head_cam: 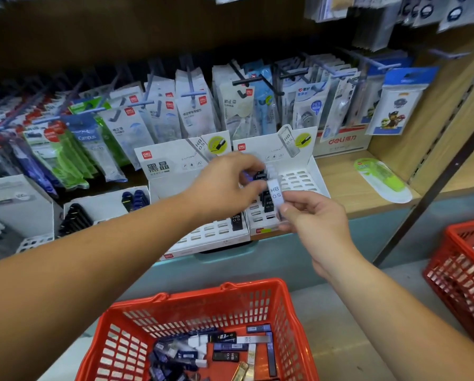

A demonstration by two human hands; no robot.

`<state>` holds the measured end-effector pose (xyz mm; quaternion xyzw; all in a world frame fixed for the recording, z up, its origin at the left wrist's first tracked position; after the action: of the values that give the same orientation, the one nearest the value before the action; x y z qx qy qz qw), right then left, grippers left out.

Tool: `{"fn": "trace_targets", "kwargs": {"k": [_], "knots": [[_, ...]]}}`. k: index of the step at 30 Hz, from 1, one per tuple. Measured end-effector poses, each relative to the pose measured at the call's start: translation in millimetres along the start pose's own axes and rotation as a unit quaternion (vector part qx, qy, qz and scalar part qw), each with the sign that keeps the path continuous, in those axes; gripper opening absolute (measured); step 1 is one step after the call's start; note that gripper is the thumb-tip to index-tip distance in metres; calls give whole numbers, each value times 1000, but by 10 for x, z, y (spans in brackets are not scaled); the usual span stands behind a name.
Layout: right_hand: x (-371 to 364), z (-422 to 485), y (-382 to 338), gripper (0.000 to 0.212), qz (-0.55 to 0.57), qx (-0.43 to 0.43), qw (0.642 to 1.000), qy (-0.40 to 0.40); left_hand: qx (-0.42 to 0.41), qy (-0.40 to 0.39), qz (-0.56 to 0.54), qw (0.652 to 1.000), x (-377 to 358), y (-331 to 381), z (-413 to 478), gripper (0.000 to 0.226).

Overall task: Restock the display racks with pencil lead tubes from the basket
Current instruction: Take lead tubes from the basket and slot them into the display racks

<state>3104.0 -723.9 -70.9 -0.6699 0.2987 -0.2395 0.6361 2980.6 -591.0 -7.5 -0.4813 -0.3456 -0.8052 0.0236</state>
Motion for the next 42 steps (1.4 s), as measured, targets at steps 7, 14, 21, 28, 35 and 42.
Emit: {"fn": "trace_targets", "kwargs": {"k": [7,14,21,28,35,42], "knots": [[181,156,61,17,-212,124,967,63,83,27,-152,984,-225,128,316,18],[293,243,371,67,-513,91,852,48,91,32,-60,994,-474,42,587,17],[372,277,525,64,-511,112,852,33,69,-9,9,998,-500,55,698,11],[369,289,539,59,-459,96,882,54,55,-34,43,997,-490,-39,633,14],[323,312,506,60,-476,85,874,52,43,-85,104,990,-558,65,642,5],[327,170,177,36,-543,119,830,53,-54,71,51,995,-237,241,114,16]]}}
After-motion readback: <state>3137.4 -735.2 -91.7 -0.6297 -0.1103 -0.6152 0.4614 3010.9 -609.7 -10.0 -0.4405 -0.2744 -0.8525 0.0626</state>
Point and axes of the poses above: each hand's wrist, its own z-axis towards the middle knuckle, its own x-axis out of the back of the hand, y = z × x, the point moved 2 cm from there along z, towards the middle knuckle, and after that the axes turned 3 degrees about -z, right-handed, at the moved point
